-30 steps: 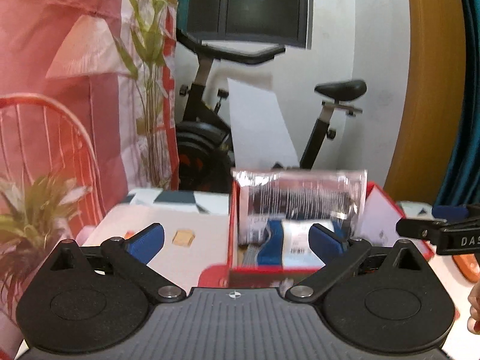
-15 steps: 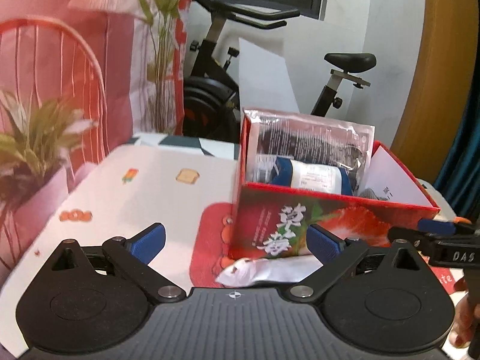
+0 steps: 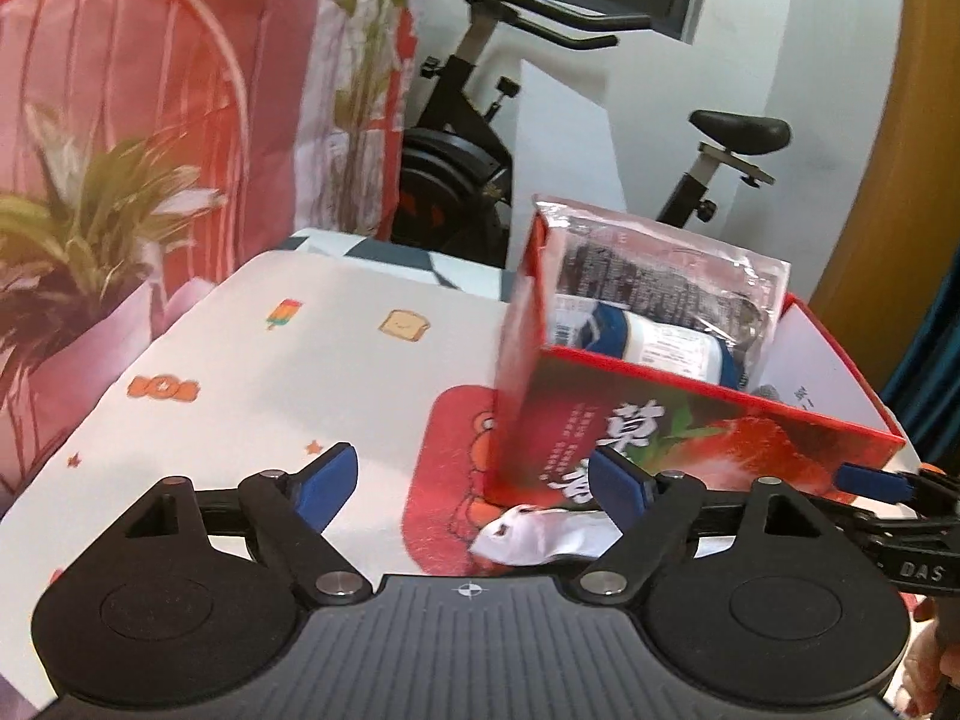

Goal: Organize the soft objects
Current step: 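Move both grippers down to the white pouch with green cord beside the box, then close the left gripper on the white pouch while the right gripper grips it too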

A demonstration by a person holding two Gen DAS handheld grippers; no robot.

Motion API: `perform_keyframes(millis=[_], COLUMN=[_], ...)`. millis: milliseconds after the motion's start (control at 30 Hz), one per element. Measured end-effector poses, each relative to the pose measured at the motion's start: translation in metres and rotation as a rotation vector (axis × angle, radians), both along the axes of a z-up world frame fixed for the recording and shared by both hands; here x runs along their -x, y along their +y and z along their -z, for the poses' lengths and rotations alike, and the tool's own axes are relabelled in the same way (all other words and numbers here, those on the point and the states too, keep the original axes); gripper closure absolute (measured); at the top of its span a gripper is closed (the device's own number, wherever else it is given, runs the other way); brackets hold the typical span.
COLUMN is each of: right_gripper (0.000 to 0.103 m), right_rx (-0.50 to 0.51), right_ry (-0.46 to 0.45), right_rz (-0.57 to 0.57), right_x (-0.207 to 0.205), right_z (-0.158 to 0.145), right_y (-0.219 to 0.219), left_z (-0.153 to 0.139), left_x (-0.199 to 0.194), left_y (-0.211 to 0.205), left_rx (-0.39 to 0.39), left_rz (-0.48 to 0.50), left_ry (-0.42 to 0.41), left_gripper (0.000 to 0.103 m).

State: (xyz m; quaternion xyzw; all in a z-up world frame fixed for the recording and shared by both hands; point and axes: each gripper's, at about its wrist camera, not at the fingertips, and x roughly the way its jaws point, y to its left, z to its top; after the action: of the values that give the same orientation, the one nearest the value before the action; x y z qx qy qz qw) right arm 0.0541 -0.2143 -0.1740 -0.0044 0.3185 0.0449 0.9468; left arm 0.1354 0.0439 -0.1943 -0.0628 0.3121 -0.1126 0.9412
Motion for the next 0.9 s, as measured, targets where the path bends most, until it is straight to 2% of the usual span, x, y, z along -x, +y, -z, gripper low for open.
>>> perform_keyframes(millis=[167, 267, 367, 433, 500, 533, 600, 667, 800, 900], right_gripper=[0.025, 0.026, 0.035, 0.047, 0.063, 0.066, 0.080, 0.083, 0.084, 0.084], right_rx=[0.069, 0.076, 0.120, 0.142, 0.162, 0.162, 0.139, 0.106, 0.025, 0.020], right_ry=[0.024, 0.013, 0.015, 0.021, 0.017, 0.014, 0.009, 0.010, 0.021, 0.026], right_rz=[-0.055, -0.104, -0.164, -0.198, -0.226, -0.232, -0.234, -0.216, -0.178, -0.173], right_x=[0.003, -0.002, -0.010, -0.015, -0.019, -0.020, -0.023, -0.028, -0.037, -0.038], right_z=[0.010, 0.009, 0.011, 0.013, 0.015, 0.014, 0.013, 0.011, 0.011, 0.013], right_y=[0.009, 0.019, 0.033, 0.041, 0.048, 0.049, 0.048, 0.044, 0.033, 0.031], left_z=[0.013, 0.018, 0.020, 0.020, 0.022, 0.023, 0.025, 0.028, 0.031, 0.035], left_x=[-0.001, -0.002, -0.002, -0.002, -0.001, -0.001, -0.002, -0.004, -0.007, -0.014], left_y=[0.010, 0.015, 0.018, 0.020, 0.021, 0.021, 0.021, 0.020, 0.013, 0.004], left_rx=[0.020, 0.029, 0.040, 0.046, 0.054, 0.062, 0.082, 0.092, 0.104, 0.102], left_rz=[-0.031, -0.042, -0.048, -0.048, -0.044, -0.040, -0.026, -0.010, 0.048, 0.127], left_ry=[0.028, 0.042, 0.042, 0.040, 0.038, 0.039, 0.044, 0.047, 0.021, 0.016], left_gripper=[0.022, 0.022, 0.022, 0.022, 0.023, 0.023, 0.029, 0.032, 0.032, 0.032])
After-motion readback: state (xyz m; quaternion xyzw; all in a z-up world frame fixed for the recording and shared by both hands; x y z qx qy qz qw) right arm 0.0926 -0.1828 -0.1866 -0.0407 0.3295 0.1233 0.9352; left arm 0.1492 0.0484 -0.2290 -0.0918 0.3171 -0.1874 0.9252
